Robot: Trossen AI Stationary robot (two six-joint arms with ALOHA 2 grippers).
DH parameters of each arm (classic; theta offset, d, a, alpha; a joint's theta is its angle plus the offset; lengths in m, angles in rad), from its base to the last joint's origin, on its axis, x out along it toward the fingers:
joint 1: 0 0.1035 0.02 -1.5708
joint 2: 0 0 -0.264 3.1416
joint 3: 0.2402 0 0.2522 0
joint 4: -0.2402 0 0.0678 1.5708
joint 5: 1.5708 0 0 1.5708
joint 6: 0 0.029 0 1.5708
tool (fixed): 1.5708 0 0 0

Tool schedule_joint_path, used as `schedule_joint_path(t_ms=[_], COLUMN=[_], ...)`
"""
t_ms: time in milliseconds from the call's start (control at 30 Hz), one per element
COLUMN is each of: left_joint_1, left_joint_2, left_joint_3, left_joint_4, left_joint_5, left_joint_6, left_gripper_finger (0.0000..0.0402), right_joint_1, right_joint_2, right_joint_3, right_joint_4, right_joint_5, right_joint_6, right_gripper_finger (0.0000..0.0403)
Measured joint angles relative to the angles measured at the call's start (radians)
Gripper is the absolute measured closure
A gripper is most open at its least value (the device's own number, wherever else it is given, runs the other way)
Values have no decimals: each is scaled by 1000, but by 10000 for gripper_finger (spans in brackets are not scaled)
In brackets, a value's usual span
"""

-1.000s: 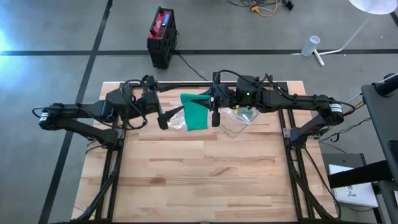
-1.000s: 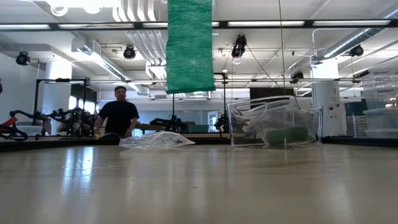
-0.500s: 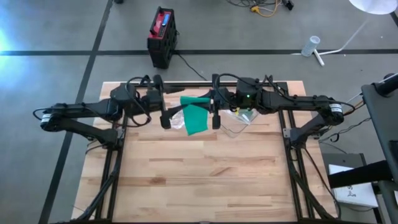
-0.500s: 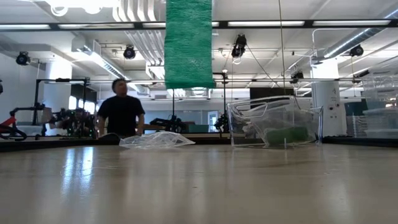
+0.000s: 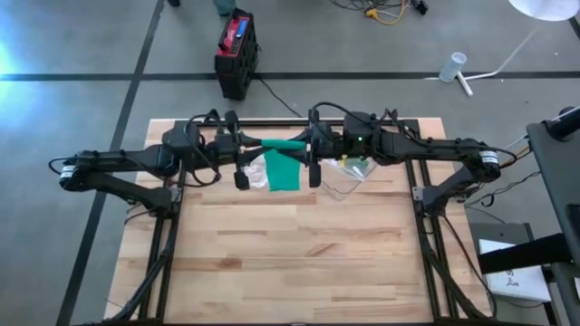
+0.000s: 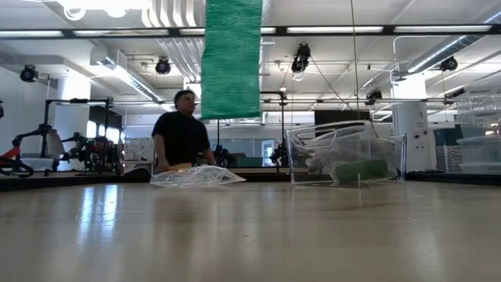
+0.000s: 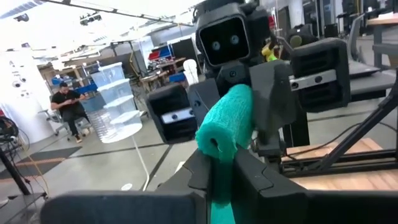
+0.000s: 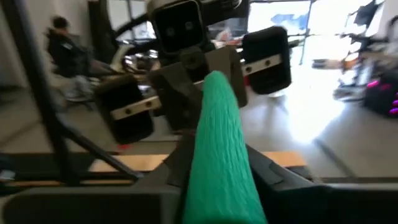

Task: Roll bandage
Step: Roll the dark green bandage

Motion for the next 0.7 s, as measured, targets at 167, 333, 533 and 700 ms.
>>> schedule_joint_path(t_ms=[167, 333, 533, 700], left_joint_1=[0, 2, 2, 2], left_joint_2=[-35, -78, -105, -106], left_joint_3=[0, 1, 1, 1], left_joint_4=[-15, -80, -182, -187], left_joint_5=[38, 134, 152, 153], left_joint_6=[-16, -87, -110, -108], left_gripper_finger=[393, 391, 391, 391], right_joint_1=[3, 18, 47, 71], right_joint_2=[-20, -42, -51, -45], right_joint_3=[0, -20, -40, -40], right_joint_4=[-24, -41, -49, -31], right_joint_5=[-79, -89, -55, 41], right_joint_6=[63, 2, -73, -102], right_gripper_finger=[263, 210, 178, 168])
